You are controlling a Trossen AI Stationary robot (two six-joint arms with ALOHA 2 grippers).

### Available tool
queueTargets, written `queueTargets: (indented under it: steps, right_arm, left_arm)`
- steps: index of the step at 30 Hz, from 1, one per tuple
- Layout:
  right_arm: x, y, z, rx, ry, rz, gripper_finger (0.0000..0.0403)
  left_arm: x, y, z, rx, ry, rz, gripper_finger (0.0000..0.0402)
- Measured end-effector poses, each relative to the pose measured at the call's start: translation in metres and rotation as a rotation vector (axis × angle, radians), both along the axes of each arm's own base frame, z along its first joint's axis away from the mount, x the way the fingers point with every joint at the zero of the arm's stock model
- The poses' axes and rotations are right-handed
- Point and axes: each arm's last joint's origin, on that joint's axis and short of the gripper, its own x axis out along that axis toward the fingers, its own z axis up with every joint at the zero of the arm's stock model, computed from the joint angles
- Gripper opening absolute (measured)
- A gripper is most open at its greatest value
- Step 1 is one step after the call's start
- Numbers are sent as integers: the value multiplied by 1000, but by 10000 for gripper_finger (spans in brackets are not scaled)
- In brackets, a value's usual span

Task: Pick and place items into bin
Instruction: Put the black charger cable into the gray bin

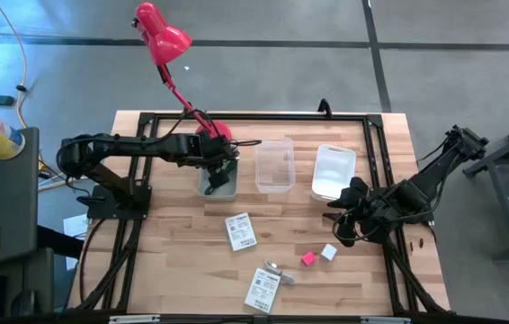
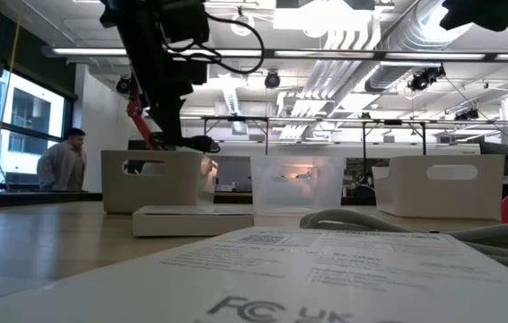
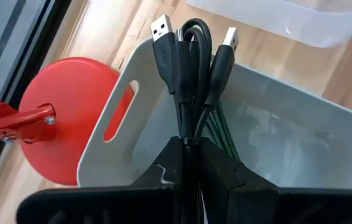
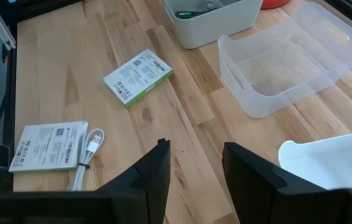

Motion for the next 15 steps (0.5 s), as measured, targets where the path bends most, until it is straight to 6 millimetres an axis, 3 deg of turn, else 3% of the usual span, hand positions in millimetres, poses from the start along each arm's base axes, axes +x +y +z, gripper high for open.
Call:
queueTargets:
  steps: [10, 15]
  right_arm:
    - [3, 0, 2, 24, -29, -9, 138]
    - [4, 1, 3, 29, -36, -9, 138]
  left_arm:
    - [-8, 11, -12, -39, -10, 49, 16]
    - [-11, 10, -17, -54, 6, 44, 48]
